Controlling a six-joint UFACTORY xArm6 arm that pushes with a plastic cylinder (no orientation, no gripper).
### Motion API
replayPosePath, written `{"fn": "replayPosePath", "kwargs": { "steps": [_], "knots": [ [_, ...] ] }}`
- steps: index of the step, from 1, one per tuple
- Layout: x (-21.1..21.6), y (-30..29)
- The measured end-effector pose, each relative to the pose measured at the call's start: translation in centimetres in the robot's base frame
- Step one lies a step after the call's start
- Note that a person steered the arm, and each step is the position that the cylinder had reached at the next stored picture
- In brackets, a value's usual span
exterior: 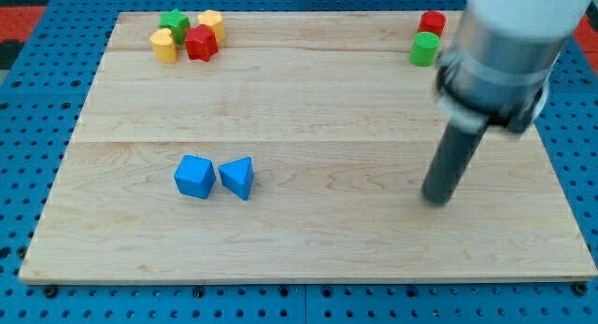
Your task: Push the blue triangle to the top right of the board
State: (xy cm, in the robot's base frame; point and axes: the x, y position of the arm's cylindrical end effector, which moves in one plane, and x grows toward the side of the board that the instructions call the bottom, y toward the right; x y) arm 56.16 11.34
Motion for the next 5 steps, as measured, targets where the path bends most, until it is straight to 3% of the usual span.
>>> {"fn": "replayPosePath", "kwargs": {
  "steps": [1,2,3,4,5],
  "knots": [
    [1.3,-7.1],
    [1.7,-8.8],
    [3.7,-16.6],
    [3.6,-20.2],
    [3.6,-20.2]
  ]
}}
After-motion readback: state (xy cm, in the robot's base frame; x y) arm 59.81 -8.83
